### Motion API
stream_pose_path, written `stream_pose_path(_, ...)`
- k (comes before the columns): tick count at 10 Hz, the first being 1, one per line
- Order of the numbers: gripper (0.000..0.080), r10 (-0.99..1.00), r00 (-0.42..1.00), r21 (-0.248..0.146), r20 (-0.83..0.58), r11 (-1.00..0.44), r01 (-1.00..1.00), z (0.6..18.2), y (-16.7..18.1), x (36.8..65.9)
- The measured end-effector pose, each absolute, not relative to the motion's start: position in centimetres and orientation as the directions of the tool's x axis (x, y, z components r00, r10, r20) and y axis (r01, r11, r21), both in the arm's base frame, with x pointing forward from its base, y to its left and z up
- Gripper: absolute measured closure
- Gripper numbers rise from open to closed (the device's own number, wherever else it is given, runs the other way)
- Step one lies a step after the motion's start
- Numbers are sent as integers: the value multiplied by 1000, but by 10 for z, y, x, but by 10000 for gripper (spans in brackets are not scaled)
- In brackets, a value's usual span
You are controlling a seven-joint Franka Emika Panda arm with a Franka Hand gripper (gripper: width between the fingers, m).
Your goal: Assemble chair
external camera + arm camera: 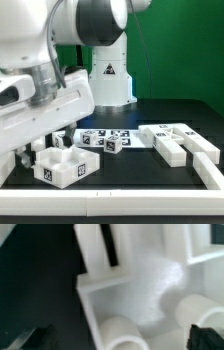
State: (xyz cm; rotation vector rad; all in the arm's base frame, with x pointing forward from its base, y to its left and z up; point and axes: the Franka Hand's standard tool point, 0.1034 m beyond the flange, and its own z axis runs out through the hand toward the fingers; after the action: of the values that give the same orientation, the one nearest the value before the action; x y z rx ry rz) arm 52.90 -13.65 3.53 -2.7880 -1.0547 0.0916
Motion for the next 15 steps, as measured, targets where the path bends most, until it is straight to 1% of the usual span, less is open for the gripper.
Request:
stream_pose_path(2, 150, 668, 744, -130, 6, -737, 663, 21, -142, 533)
stream_pose_path(3, 150, 668, 744, -125, 4, -738, 664, 16, -144, 533)
stream_pose_path(4, 150, 662, 750, -148, -3, -742, 654, 16, -148, 529)
stream_pose_path(5, 150, 659, 752, -149, -4, -744, 651, 16, -149, 529)
stream_pose_path(6, 241, 659, 752, -150, -5, -744, 651, 15, -148, 528)
stream_pose_path(7, 375, 659, 752, -150, -5, -744, 651, 15, -149, 528)
stream_pose_path(8, 375, 659, 752, -151, -5, -744, 651, 15, -149, 528)
stream_pose_path(9, 575, 659, 752, -151, -6, -744, 650, 15, -149, 528)
stream_pose_path(10, 720, 657, 754, -151, -6, -746, 649, 15, -148, 528)
stream_pose_path(11, 720, 604, 797, -140, -9, -790, 597, 19, -144, 536)
stream_pose_path(12, 772, 557, 830, -127, -6, -824, 552, 26, -135, 547)
stream_pose_path(14, 772, 368, 930, -121, -18, -924, 364, 33, -112, 560)
stream_pose_path(15, 772, 277, 961, -122, -26, -955, 272, 35, -95, 564)
